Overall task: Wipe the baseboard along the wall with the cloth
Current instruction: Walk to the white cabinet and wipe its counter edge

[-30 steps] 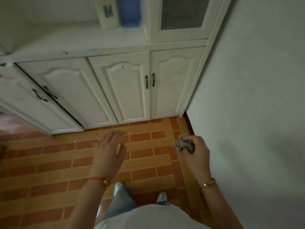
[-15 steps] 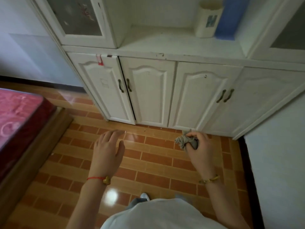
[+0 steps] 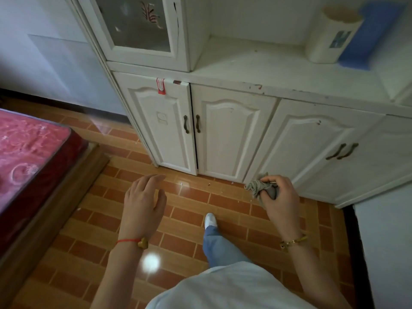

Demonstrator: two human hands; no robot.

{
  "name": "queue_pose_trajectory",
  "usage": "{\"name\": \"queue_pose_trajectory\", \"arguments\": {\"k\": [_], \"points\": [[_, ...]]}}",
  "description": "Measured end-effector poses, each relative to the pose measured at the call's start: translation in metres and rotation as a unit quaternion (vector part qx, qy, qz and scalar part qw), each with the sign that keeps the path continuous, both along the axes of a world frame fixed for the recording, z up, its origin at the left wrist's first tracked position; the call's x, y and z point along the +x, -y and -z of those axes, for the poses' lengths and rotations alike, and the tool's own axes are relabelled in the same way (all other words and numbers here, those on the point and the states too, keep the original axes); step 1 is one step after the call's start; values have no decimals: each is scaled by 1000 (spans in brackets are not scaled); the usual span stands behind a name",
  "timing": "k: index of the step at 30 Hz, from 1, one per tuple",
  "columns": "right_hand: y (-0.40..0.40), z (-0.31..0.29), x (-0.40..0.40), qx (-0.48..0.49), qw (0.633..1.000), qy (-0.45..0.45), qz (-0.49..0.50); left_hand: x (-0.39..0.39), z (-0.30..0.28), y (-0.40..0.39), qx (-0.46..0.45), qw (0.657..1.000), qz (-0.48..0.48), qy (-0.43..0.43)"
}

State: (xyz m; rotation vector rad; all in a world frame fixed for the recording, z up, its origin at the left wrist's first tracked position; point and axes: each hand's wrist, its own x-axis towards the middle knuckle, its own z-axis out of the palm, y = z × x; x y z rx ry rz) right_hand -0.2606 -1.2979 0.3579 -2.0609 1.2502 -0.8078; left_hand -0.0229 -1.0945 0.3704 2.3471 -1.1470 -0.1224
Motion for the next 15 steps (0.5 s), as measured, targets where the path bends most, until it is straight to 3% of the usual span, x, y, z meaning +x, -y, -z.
{"name": "queue_pose_trajectory", "arguments": {"k": [6,15], "points": [[71,0,62,-13,1000,20,21,60,-6,75,7,1000,14,0],[191,-39,142,-51,997,55,25,130,-37,207,-51,997,49,25]]}}
